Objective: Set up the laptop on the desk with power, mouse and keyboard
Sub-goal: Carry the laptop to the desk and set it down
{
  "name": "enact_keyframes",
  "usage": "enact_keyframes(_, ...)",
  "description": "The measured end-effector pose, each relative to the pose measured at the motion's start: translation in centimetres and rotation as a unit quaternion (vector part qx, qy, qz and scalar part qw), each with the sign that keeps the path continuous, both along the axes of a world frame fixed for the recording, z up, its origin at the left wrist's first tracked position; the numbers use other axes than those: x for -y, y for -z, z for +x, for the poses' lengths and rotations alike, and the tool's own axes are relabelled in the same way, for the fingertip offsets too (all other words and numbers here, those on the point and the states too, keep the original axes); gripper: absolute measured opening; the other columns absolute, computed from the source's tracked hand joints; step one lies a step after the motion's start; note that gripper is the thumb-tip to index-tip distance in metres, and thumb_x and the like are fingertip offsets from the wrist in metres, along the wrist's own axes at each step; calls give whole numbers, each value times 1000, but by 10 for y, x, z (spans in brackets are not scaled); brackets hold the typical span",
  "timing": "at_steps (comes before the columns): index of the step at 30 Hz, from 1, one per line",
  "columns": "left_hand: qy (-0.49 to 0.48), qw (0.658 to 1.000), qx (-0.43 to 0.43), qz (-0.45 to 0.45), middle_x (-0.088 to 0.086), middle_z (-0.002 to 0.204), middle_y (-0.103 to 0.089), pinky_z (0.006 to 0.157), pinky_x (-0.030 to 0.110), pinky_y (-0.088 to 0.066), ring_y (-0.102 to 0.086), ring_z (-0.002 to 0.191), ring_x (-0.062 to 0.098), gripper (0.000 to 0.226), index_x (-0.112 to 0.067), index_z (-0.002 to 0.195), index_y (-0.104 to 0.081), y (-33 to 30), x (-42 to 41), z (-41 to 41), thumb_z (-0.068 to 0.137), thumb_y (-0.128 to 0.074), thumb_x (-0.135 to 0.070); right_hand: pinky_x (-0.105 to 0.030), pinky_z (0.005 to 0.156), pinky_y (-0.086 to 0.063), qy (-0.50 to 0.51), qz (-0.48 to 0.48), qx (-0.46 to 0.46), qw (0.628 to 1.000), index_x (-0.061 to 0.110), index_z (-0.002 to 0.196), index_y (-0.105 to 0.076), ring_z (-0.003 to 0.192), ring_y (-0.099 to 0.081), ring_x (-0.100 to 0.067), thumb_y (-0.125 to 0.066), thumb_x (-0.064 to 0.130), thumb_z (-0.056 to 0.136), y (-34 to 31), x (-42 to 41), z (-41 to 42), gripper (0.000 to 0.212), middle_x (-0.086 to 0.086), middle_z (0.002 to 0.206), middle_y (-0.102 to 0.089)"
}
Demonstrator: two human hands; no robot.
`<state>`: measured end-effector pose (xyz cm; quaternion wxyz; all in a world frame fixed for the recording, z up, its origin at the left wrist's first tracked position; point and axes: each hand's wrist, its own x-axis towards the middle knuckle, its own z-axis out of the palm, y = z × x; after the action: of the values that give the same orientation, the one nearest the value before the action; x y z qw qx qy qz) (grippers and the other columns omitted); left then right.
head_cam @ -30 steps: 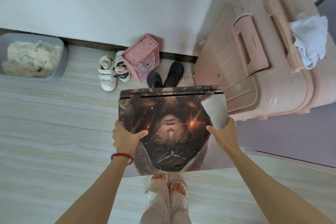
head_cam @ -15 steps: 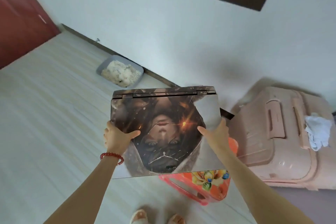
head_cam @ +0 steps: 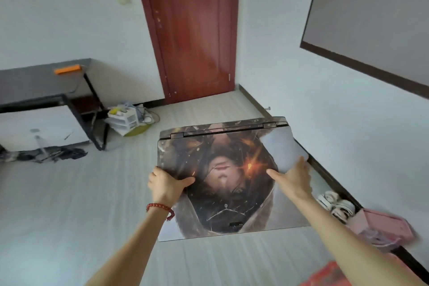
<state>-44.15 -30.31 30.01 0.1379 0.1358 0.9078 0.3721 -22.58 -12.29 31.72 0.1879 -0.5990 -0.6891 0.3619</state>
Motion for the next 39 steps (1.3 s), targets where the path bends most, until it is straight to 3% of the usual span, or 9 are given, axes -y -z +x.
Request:
enact_keyframes(4,-89,995,-34,10,25,125,-42,99,43,-36,-39,117,39,93,5,118,-36,-14,115,-98,55,-85,-42,-55,104,-31,-86,-4,-21,996,7,144,-10,134,-29,-38,-76,39,71,-7,81,-129,103,-19,148,-23)
enact_keyframes(10,-244,969,-28,11,25,126,-41,100,43,-34,-36,120,39,95,7,119,-35,-13,275,-191,54,-85,-41,-55,103,-32,-238,-1,-15,971,10,143,-14,132,-31,-39,-75,39,70,-12,196,-298,100,-17,147,-25)
enact_keyframes(19,-404,914,-11,-6,23,128,-38,100,44,-36,-35,120,37,98,5,123,-31,-12,426,-344,56,-84,-43,-57,105,-31,-402,-11,-9,916,8,143,-14,133,-30,-41,-76,39,71,-9,326,-547,100,-19,148,-25)
enact_keyframes(31,-518,855,-11,-29,21,134,-37,99,50,-41,-37,122,37,104,0,131,-27,-37,529,-647,56,-83,-46,-56,105,-33,-510,-6,-29,860,6,142,-15,133,-30,-39,-75,42,70,-27,429,-911,100,-19,147,-27)
enact_keyframes(39,-520,854,-13,-18,21,136,-36,103,51,-39,-36,124,37,108,-1,133,-27,-30,601,-842,54,-83,-48,-58,102,-35,-515,-3,-16,857,8,139,-19,128,-36,-40,-74,42,71,-23,502,-1109,95,-18,143,-31)
